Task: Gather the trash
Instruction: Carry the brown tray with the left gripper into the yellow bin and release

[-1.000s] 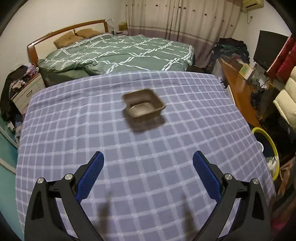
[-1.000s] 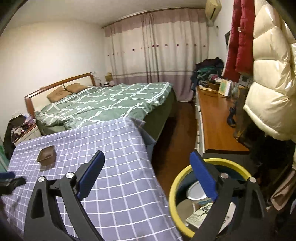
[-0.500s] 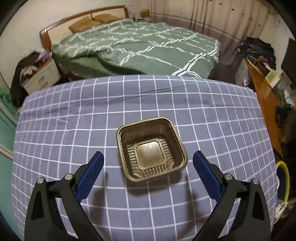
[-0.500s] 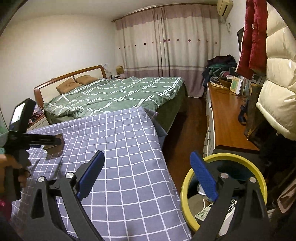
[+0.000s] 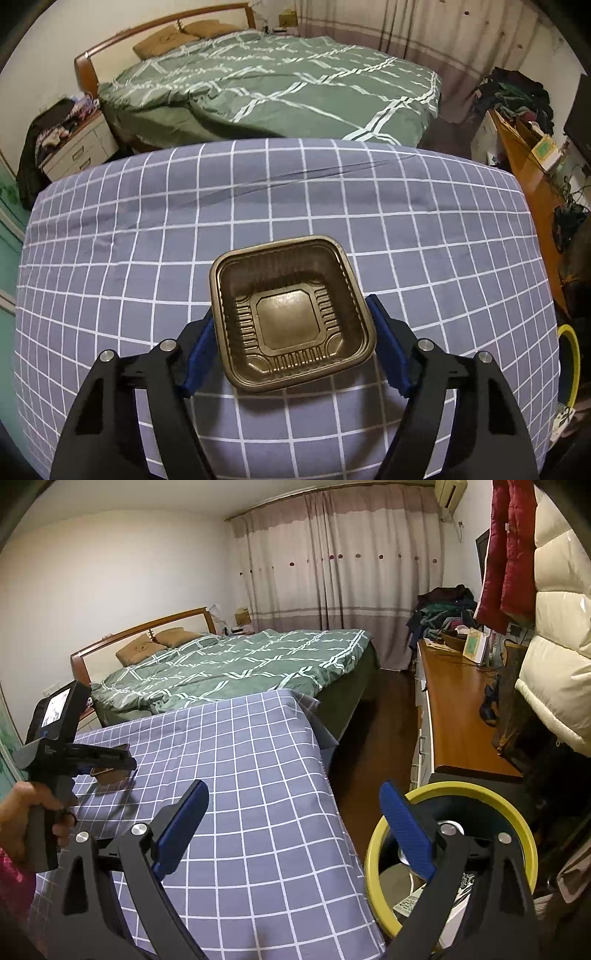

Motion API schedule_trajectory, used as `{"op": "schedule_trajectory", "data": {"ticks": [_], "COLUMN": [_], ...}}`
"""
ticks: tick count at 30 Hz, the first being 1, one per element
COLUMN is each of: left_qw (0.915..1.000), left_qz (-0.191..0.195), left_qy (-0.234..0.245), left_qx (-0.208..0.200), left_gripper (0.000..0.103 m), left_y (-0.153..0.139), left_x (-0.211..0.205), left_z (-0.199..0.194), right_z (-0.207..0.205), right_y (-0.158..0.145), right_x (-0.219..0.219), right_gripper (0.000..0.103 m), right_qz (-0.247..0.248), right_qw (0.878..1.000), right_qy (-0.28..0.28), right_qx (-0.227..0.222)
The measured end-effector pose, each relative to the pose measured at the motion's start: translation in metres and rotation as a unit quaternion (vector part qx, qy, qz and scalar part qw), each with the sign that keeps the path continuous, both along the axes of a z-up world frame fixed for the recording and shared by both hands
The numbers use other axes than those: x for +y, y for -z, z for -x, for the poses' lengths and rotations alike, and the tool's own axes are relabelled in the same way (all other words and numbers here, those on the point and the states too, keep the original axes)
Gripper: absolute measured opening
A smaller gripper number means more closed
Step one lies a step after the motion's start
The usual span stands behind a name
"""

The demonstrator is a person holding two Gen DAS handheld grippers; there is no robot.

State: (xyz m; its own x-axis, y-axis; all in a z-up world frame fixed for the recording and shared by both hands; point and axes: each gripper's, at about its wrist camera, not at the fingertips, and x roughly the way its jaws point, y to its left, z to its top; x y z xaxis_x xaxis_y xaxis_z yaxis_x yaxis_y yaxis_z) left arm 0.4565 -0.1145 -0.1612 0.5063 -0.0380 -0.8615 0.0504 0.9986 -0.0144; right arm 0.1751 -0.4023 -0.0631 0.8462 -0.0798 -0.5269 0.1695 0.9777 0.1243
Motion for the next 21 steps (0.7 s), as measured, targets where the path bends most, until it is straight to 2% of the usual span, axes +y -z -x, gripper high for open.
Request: {"op": "schedule_trajectory", "data": {"ticks": [6, 11, 18, 21], "left_qw": [0.9989, 0.9969, 0.9875, 0.9803], "left_qz": [-0.018, -0.011, 0.007, 0.018], "left_qy": [0.027, 0.06, 0.14, 0.182], "left_qx": [-0.035, -0.05, -0.072, -0.074], "left_gripper": [0.072, 0.072, 0.072, 0.072], "left_y": [-0.019, -0.039, -0.067, -0.077], "left_x": [-0.02, -0.045, -0.112, -0.149], "left_z": [0.023, 0.047, 0.085, 0.105], "right_z": [0.0, 0.01, 0.055, 0.081], "right_y": [0.0, -0.008, -0.024, -0.028], "right_x": [-0.004, -0.015, -0.042, -0.063], "right_gripper": [0.089, 0.089, 0.089, 0.089], "right_qz": [-0.002, -0.006, 0.009, 0.013], "right_qw": [1.0, 1.0, 0.999, 0.998], "right_qy": [0.008, 0.016, 0.036, 0.059], "right_qx": [0.005, -0.002, -0.015, -0.021]}}
